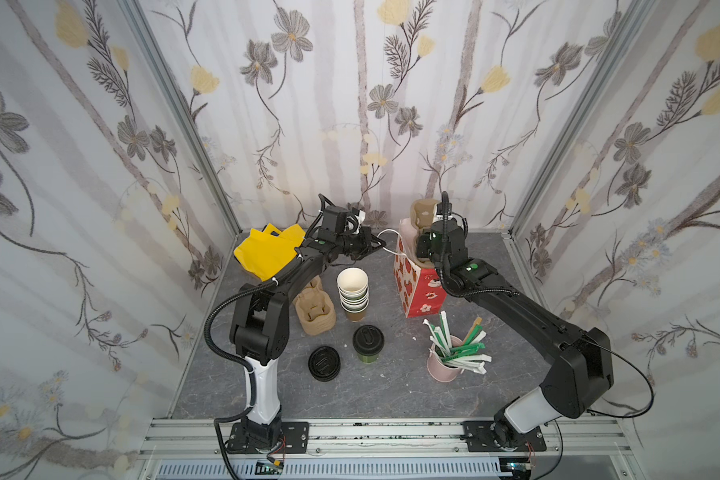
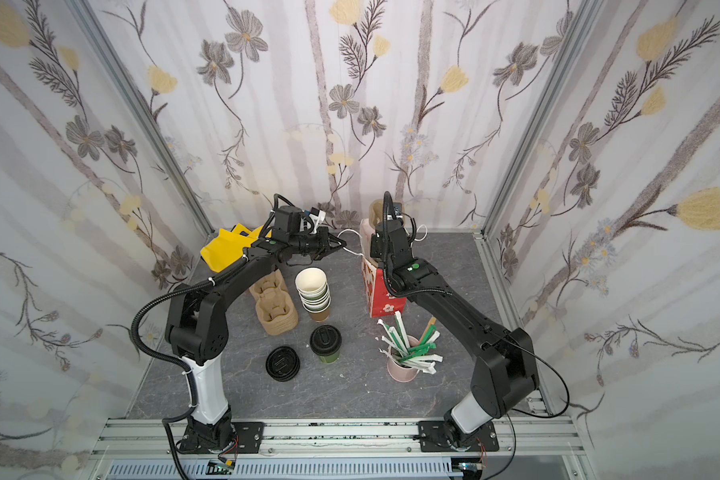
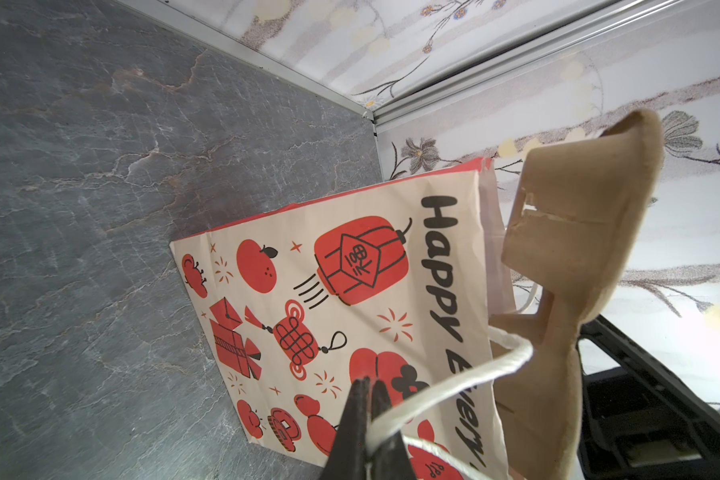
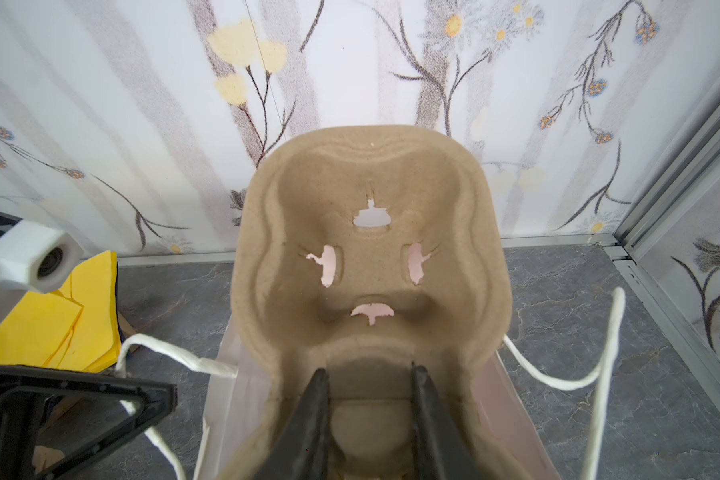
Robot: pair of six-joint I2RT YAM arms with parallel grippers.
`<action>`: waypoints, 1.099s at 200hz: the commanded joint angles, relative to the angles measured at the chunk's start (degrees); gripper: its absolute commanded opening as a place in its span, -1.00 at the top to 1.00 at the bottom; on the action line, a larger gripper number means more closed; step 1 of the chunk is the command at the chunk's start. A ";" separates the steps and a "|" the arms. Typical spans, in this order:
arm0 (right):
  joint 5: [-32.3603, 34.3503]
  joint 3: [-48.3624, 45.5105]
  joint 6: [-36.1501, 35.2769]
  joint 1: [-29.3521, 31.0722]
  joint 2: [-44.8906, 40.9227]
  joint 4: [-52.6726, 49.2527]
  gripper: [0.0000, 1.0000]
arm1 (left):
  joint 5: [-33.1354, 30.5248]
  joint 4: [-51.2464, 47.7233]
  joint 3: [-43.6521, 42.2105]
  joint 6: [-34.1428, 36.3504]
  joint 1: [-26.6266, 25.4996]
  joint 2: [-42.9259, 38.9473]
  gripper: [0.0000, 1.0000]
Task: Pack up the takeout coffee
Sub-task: 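Hold the bag handle with the left gripper while the right aligns the carrier above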
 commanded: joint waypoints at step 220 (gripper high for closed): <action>0.62 -1.38 -3.60 0.76 2.32 4.61 0.42 | -1.07 1.22 -1.12 -0.24 0.09 -0.82 1.00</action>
